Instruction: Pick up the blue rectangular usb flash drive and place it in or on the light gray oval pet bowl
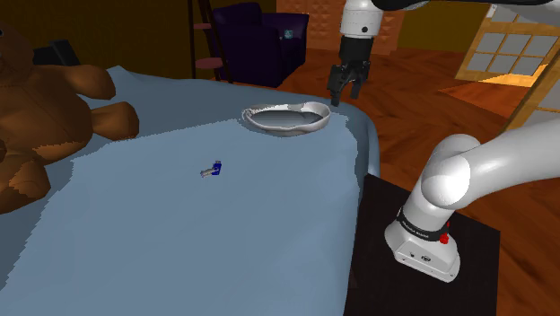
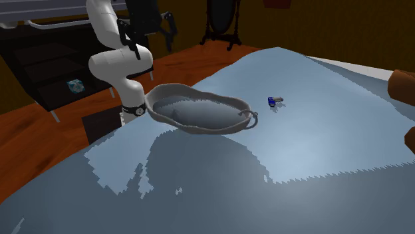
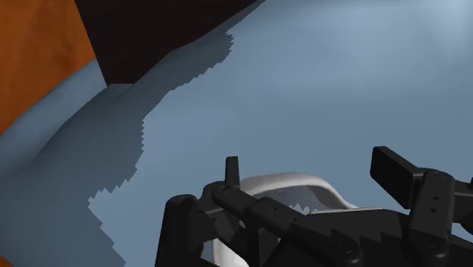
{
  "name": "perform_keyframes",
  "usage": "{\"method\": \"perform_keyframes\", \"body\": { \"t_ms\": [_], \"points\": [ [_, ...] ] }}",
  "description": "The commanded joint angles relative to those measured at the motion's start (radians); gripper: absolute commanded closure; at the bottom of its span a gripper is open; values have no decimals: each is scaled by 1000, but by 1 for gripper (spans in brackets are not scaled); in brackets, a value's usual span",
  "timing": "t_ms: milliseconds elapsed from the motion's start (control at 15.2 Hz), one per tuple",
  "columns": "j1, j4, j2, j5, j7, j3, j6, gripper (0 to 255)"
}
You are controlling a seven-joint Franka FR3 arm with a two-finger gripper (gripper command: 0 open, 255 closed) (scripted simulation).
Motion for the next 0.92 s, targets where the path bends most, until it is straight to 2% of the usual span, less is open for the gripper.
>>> {"method": "perform_keyframes", "body": {
  "t_ms": [0,462,858],
  "points": [
    [0,0,0,0,0,0,0,0],
    [22,28,133,78,195,160,127,0],
    [25,107,299,98,364,291,231,0]
  ]
}}
